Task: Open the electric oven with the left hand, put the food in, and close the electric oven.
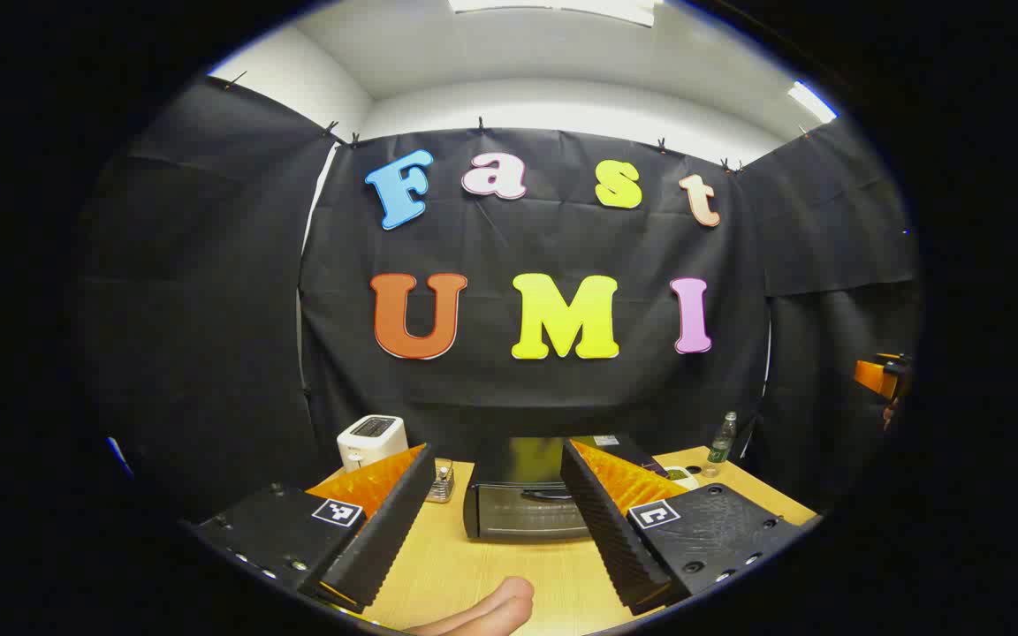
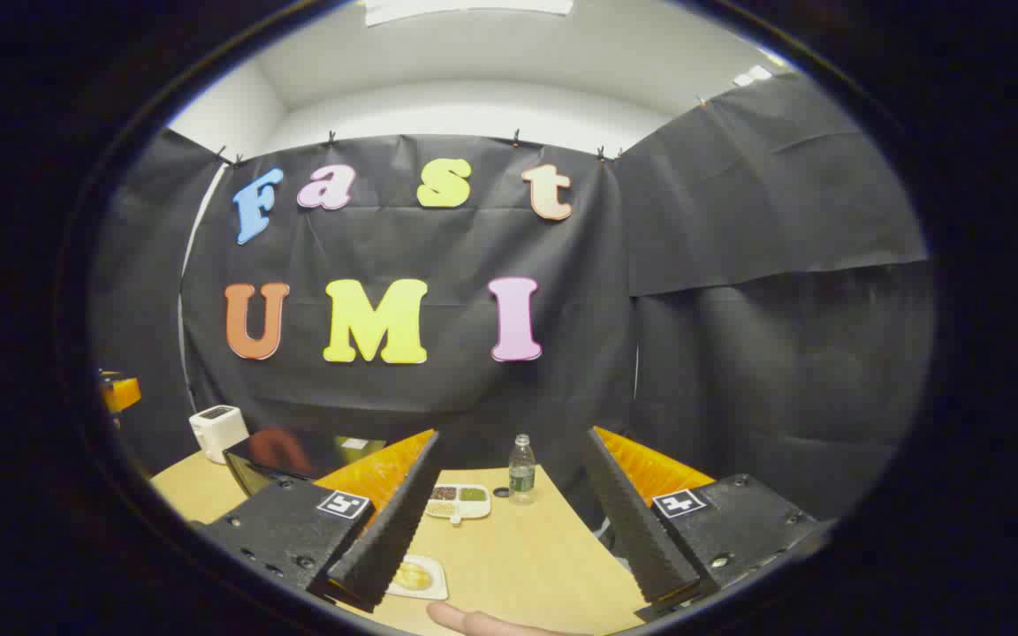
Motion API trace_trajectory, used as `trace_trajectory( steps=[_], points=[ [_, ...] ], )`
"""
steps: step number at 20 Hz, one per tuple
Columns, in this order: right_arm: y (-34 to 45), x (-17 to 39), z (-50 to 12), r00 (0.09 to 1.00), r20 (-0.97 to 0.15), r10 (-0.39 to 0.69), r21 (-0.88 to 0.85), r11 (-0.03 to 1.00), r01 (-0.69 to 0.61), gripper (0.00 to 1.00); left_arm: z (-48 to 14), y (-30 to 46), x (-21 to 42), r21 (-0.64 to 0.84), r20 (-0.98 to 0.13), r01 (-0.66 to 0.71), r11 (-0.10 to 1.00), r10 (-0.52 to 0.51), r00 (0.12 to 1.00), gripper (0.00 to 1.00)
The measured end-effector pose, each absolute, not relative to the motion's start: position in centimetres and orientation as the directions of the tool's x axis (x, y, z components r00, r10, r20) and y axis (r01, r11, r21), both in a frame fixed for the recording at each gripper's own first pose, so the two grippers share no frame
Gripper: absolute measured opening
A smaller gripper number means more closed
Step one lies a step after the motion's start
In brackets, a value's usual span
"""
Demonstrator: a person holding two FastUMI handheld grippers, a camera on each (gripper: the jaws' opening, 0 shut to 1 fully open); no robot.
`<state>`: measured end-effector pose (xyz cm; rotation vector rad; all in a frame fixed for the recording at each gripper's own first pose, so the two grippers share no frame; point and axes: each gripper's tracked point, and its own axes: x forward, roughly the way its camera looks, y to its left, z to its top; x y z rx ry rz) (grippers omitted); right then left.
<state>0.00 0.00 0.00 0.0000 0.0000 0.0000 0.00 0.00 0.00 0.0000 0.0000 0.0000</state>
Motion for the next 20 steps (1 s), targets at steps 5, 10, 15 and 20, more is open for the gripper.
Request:
trace_trajectory(
  steps=[5,10,15,20],
  points=[
    [-0.1,-0.4,0.1,1.000,0.002,0.006,0.011,1.000,-0.006,1.00,-0.8,-0.2,0.1,0.009,-0.017,0.004,1.000,-0.004,1.000,0.94],
    [0.2,-1.0,0.5,1.000,0.019,0.025,-0.001,1.000,-0.025,1.00,-0.3,-0.5,0.2,0.008,-0.004,0.003,1.000,-0.003,1.000,0.94],
    [0.2,-1.7,0.8,0.998,0.049,0.032,0.000,0.999,-0.032,1.00,-1.0,-0.8,1.5,0.024,-0.024,-0.003,1.000,0.004,1.000,0.94],
    [0.4,-1.5,0.4,0.998,0.046,0.035,-0.010,0.999,-0.035,1.00,-1.4,-2.1,6.1,0.042,-0.042,-0.003,0.999,0.005,0.999,0.93]
  ],
)
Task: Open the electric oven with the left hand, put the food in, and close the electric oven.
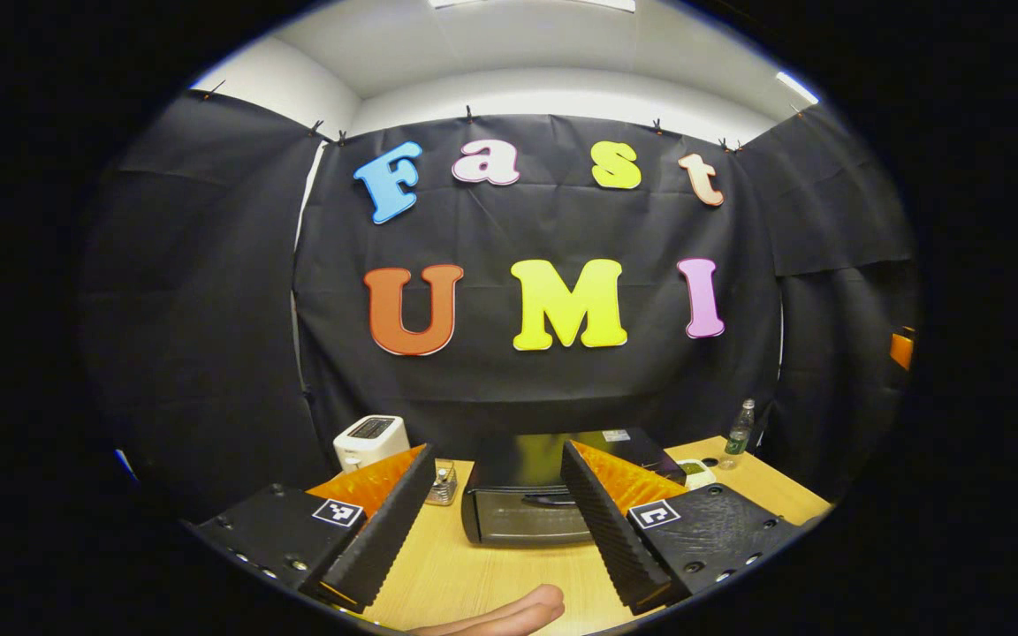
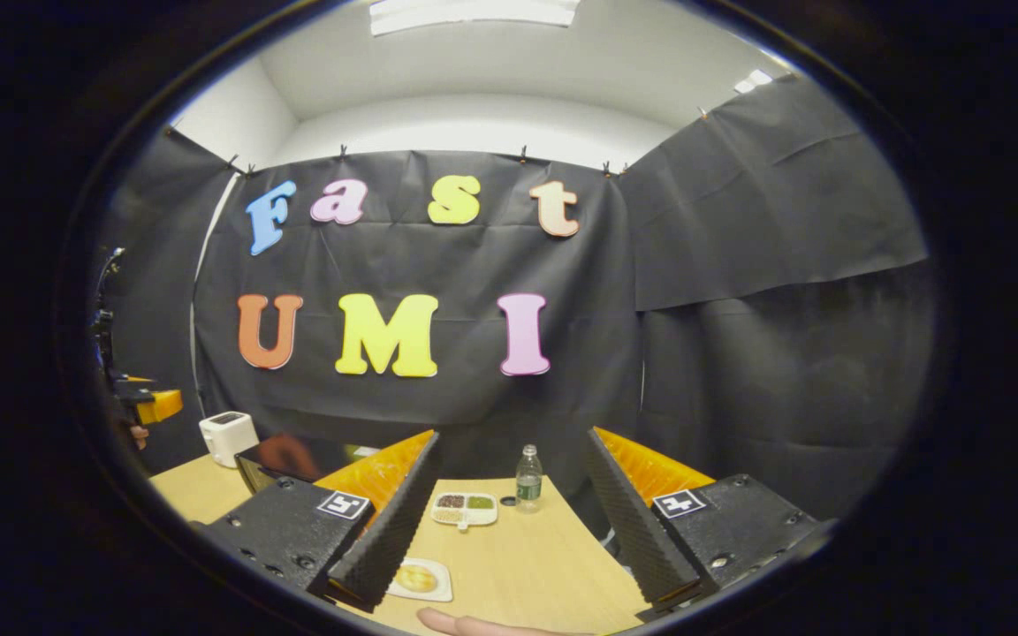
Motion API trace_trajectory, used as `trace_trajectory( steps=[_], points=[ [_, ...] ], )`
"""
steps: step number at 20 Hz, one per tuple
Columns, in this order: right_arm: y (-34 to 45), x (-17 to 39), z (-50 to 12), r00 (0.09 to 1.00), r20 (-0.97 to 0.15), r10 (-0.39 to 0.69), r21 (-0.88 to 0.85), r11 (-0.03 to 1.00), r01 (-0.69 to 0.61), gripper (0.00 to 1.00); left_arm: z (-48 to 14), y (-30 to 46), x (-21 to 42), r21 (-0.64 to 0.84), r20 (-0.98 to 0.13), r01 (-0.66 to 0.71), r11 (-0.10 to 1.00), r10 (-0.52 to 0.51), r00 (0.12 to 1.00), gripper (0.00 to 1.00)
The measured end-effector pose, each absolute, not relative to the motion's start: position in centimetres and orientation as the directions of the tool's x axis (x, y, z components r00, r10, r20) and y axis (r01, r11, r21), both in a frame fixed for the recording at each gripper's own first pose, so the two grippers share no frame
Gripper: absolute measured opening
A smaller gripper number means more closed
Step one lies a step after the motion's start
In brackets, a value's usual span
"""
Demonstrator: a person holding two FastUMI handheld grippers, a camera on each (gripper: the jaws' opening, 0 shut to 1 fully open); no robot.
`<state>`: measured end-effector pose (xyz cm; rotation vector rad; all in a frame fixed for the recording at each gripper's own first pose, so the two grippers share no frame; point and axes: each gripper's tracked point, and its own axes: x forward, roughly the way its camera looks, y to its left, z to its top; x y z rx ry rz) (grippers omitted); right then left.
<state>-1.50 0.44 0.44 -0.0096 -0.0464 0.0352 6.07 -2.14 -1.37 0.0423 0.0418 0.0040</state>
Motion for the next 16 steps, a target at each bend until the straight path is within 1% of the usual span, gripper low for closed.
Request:
trace_trajectory(
  steps=[2,5,8,11,13,16],
  points=[
    [0.3,-1.4,0.4,0.998,0.046,0.033,-0.013,0.999,-0.033,1.00,-3.1,-3.1,8.5,0.015,-0.093,0.025,1.000,-0.023,0.995,0.93],
    [-0.3,-1.5,0.4,0.998,0.053,0.028,-0.010,1.000,-0.027,1.00,-5.5,-3.1,12.2,0.039,-0.164,-0.008,0.999,0.014,0.986,0.94],
    [-0.7,-1.7,0.2,0.998,0.059,0.030,-0.009,1.000,-0.030,1.00,-8.5,-4.5,15.7,0.009,-0.229,0.018,1.000,-0.015,0.973,0.94],
    [-1.1,-2.0,0.0,0.998,0.062,0.028,0.000,1.000,-0.028,1.00,-11.5,-6.4,18.0,-0.050,-0.298,0.068,0.996,-0.080,0.951,0.94],
    [-0.6,-2.8,-0.2,0.997,0.063,0.045,0.029,0.998,-0.047,1.00,-13.1,-6.6,18.9,-0.019,-0.318,0.077,0.997,-0.079,0.945,0.94],
    [0.2,-4.0,-0.2,0.992,0.093,0.084,0.046,0.995,-0.088,1.00,-15.4,-7.8,19.8,-0.024,-0.379,0.089,0.996,-0.091,0.921,0.93]
  ],
)
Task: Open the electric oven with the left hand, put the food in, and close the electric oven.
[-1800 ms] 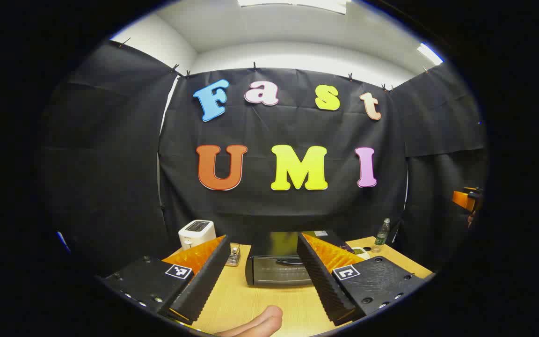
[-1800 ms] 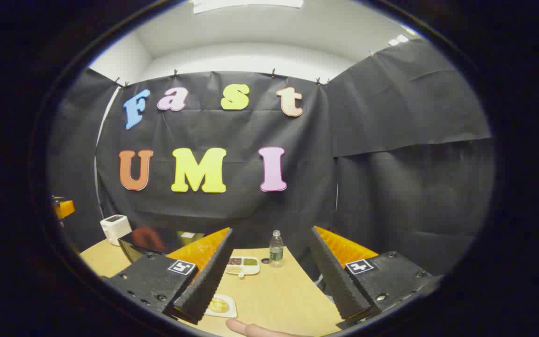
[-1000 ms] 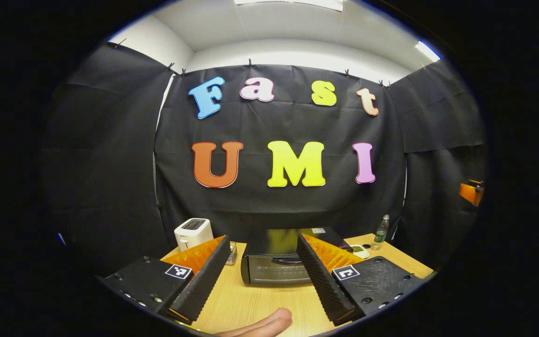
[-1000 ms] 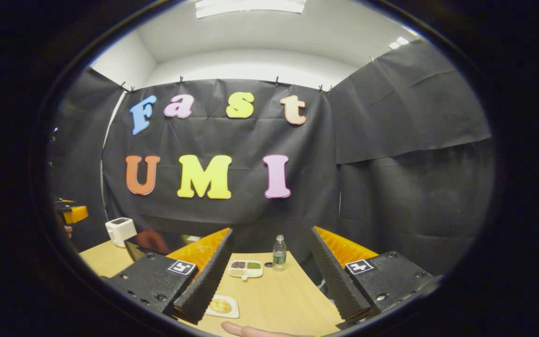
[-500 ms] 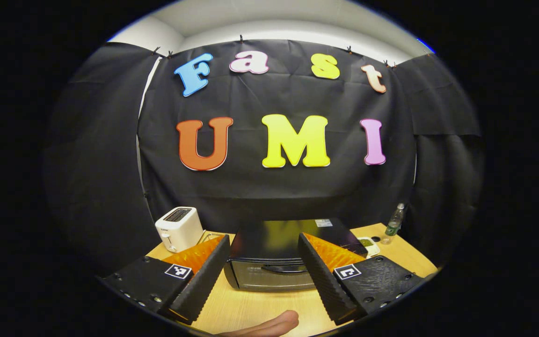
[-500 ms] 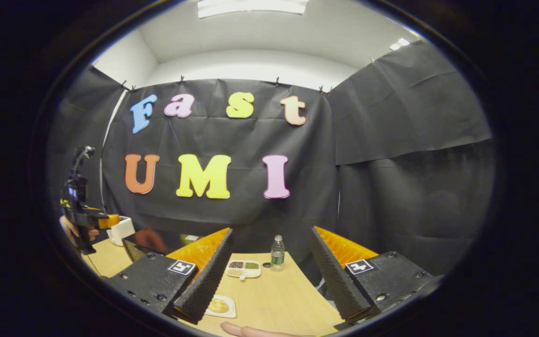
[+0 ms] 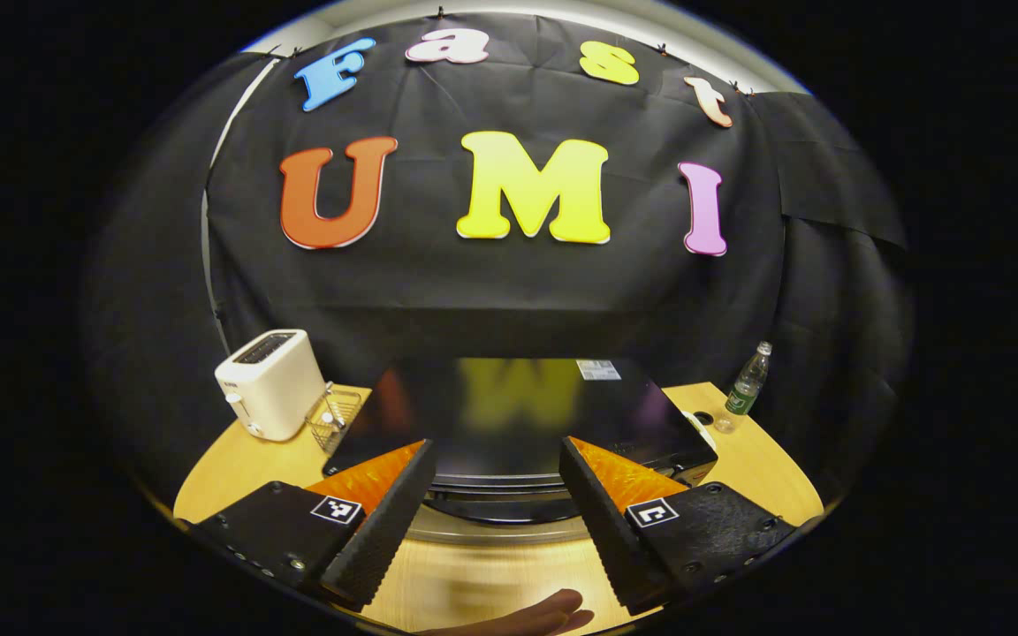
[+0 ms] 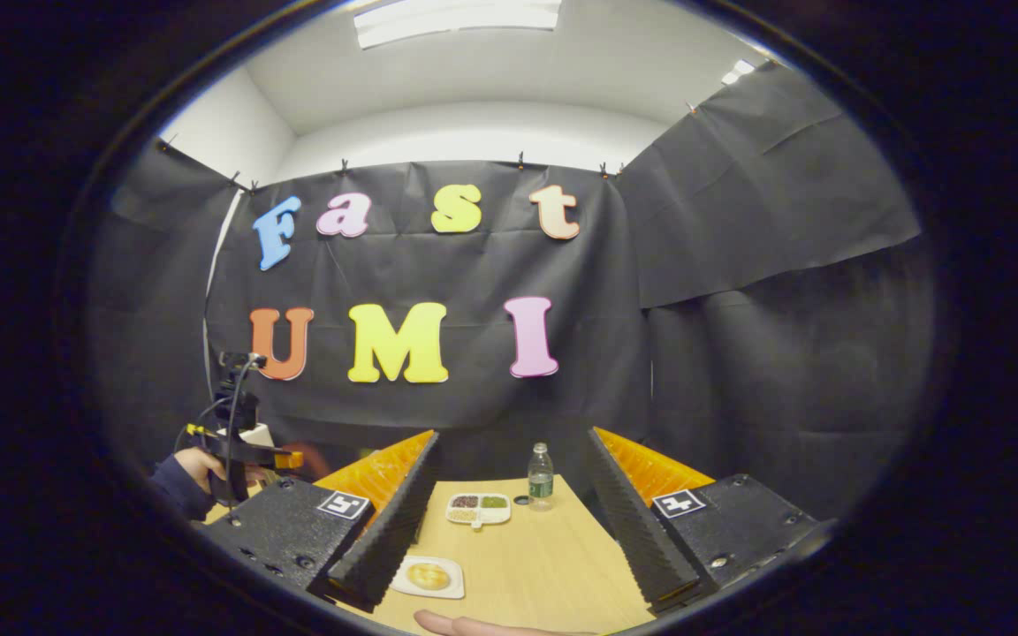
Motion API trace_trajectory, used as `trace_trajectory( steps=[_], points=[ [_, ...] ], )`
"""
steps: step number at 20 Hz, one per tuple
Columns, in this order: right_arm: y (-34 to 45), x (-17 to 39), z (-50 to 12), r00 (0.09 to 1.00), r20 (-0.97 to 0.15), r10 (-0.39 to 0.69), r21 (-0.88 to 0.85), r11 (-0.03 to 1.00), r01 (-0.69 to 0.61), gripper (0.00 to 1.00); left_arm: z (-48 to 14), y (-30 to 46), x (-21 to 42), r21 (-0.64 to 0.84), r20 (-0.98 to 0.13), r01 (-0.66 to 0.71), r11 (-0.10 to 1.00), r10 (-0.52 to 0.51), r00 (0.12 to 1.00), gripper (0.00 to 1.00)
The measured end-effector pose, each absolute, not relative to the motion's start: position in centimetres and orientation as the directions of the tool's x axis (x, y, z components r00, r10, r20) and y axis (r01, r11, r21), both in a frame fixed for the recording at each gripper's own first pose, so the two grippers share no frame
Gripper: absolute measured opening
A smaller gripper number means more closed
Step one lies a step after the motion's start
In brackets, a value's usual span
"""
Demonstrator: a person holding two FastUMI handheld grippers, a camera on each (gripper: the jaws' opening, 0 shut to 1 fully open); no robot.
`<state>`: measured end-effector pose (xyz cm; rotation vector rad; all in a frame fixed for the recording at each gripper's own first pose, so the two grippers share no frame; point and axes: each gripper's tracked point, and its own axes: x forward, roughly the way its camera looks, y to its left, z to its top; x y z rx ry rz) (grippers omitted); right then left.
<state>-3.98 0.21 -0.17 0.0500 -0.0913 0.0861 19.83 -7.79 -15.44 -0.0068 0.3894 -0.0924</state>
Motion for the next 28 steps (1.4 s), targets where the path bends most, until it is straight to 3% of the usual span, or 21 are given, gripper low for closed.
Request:
trace_trajectory(
  steps=[3,5,10,28],
  points=[
    [-0.2,-4.8,-0.1,0.989,0.129,0.072,0.033,0.996,-0.077,1.00,-17.4,-8.7,20.5,-0.015,-0.423,0.121,0.993,-0.116,0.899,0.93],
    [-0.4,-5.5,0.6,0.985,0.163,0.064,0.043,0.996,-0.072,1.00,-18.8,-8.0,20.1,0.031,-0.478,0.107,0.994,-0.079,0.875,0.94],
    [-0.8,-7.0,1.0,0.975,0.216,0.056,0.029,0.998,-0.063,0.99,-19.2,-8.5,19.4,0.053,-0.482,0.129,0.990,-0.088,0.872,0.93],
    [-3.3,-7.9,-4.1,0.994,0.107,0.023,0.096,0.995,-0.034,1.00,-21.6,-8.1,12.0,0.046,-0.441,0.092,0.995,-0.063,0.895,0.93]
  ],
)
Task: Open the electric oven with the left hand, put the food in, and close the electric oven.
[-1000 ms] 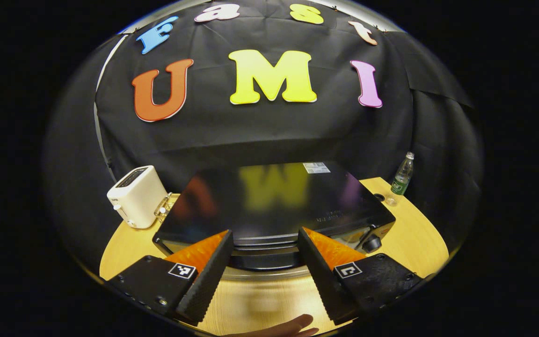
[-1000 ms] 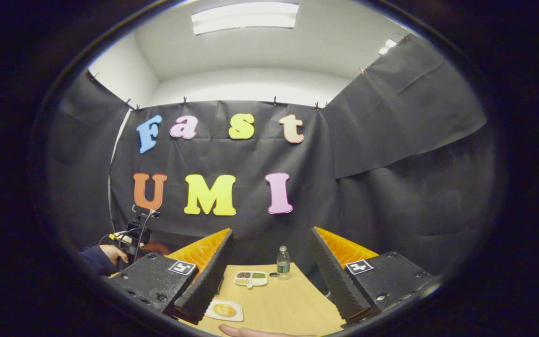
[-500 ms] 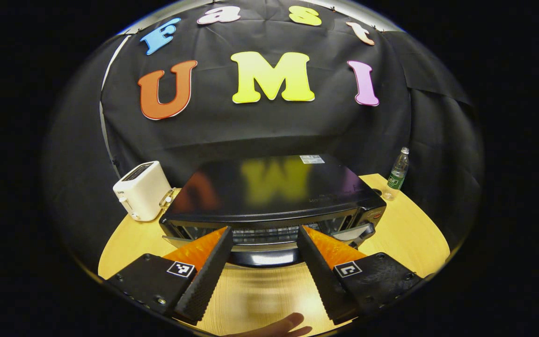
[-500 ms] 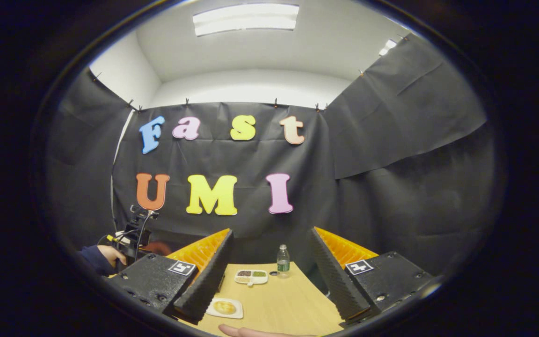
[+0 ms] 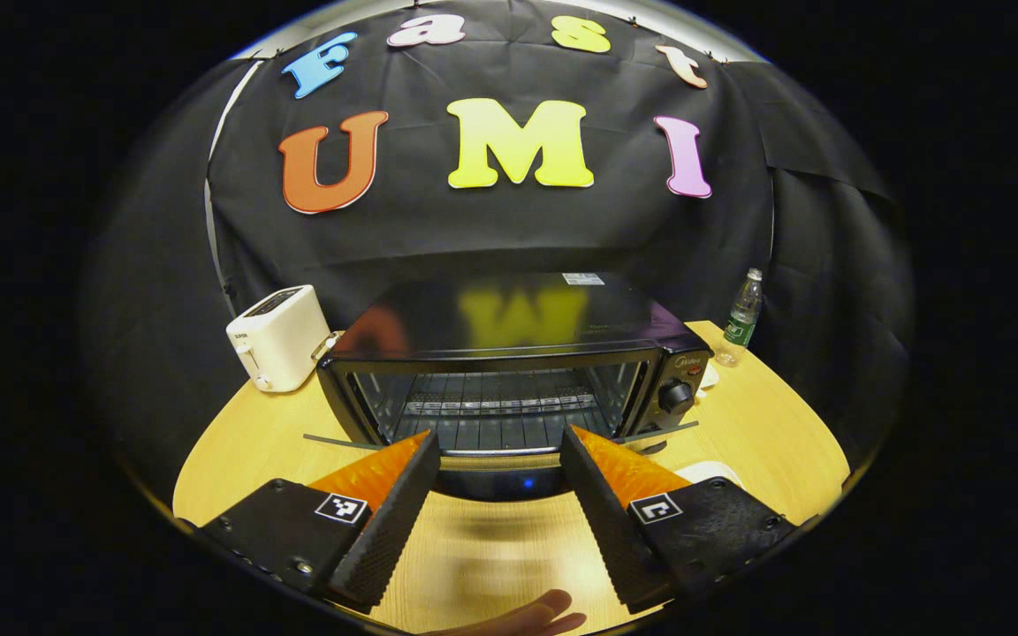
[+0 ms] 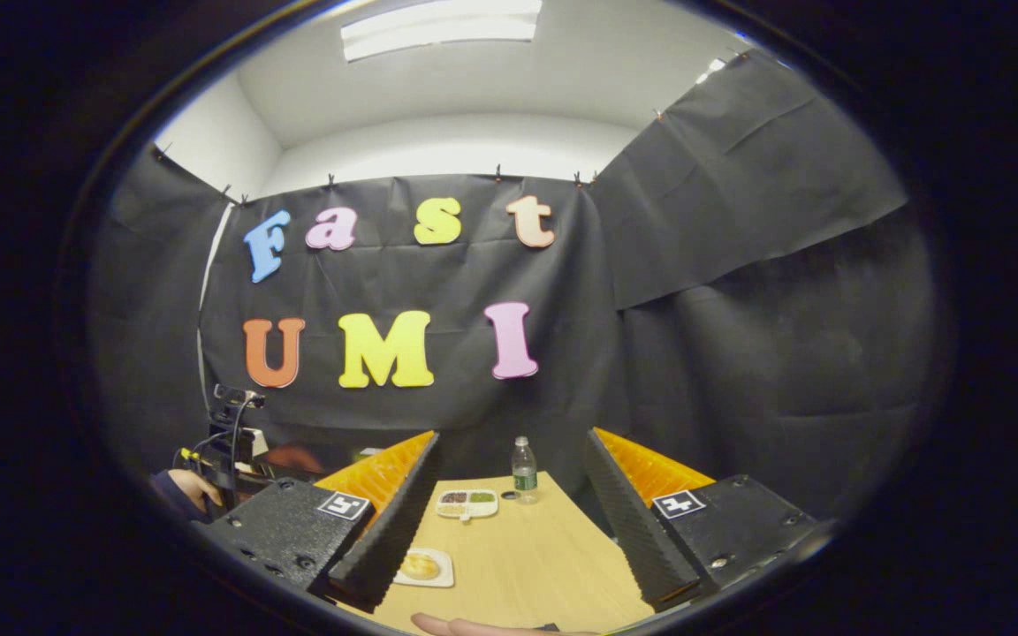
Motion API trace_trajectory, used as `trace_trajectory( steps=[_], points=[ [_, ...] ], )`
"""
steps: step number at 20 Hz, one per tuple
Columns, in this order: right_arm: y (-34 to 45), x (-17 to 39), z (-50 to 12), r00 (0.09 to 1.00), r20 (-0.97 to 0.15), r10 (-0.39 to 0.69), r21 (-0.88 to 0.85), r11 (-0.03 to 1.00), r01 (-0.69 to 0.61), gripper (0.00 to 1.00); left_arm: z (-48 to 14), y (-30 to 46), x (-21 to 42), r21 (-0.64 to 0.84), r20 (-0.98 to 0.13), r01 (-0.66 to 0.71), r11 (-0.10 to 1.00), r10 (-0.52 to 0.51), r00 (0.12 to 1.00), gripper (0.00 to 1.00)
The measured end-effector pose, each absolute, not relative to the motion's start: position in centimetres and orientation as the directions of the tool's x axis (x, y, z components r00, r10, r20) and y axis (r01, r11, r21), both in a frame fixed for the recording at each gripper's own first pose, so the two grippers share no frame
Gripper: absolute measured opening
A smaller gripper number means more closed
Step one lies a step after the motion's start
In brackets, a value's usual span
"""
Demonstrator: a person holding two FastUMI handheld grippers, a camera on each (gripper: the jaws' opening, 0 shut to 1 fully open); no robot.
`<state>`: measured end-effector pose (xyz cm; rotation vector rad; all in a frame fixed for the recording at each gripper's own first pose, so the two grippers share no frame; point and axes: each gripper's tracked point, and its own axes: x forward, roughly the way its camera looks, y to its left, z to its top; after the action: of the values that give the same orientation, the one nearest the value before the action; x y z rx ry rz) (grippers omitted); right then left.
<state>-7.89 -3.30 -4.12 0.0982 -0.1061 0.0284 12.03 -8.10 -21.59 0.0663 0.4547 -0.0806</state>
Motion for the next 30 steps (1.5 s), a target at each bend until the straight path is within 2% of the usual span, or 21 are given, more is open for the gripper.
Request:
trace_trajectory(
  steps=[6,7,8,14,15,16,20,24,30],
  points=[
    [-3.1,-7.5,-5.9,0.997,0.075,0.028,0.095,0.995,-0.035,1.00,-22.7,-8.0,10.1,0.059,-0.442,0.101,0.993,-0.065,0.895,0.94],
    [-3.0,-7.5,-6.1,0.997,0.067,0.034,0.094,0.995,-0.040,1.00,-22.7,-8.0,10.0,0.060,-0.438,0.099,0.993,-0.063,0.897,0.84],
    [-2.8,-7.3,-6.5,0.997,0.061,0.039,0.094,0.995,-0.045,1.00,-22.9,-7.9,9.9,0.059,-0.437,0.098,0.993,-0.063,0.897,0.94],
    [-1.8,-6.1,-9.6,0.998,0.020,0.058,0.096,0.994,-0.059,1.00,-25.0,-7.7,7.6,0.060,-0.449,0.100,0.993,-0.062,0.892,0.96],
    [-1.4,-6.0,-10.1,0.998,0.007,0.069,0.100,0.993,-0.069,1.00,-25.6,-7.7,7.1,0.059,-0.455,0.098,0.993,-0.061,0.888,1.00],
    [-1.2,-5.9,-10.5,0.997,-0.001,0.078,0.103,0.992,-0.078,1.00,-26.0,-7.7,6.6,0.062,-0.455,0.098,0.993,-0.059,0.888,0.95],
    [-0.7,-5.7,-11.4,0.996,-0.019,0.085,0.101,0.991,-0.083,1.00,-26.9,-7.6,6.1,0.054,-0.383,0.090,0.995,-0.063,0.922,0.95],
    [-0.1,-5.5,-12.1,0.996,-0.023,0.085,0.087,0.993,-0.082,1.00,-28.7,-7.7,5.0,0.039,-0.397,0.081,0.996,-0.059,0.916,0.95],
    [1.9,-5.1,-14.6,0.989,-0.086,0.117,0.108,0.988,-0.108,1.00,-32.9,-7.4,3.8,0.005,-0.458,0.070,0.998,-0.060,0.887,0.95]
  ],
)
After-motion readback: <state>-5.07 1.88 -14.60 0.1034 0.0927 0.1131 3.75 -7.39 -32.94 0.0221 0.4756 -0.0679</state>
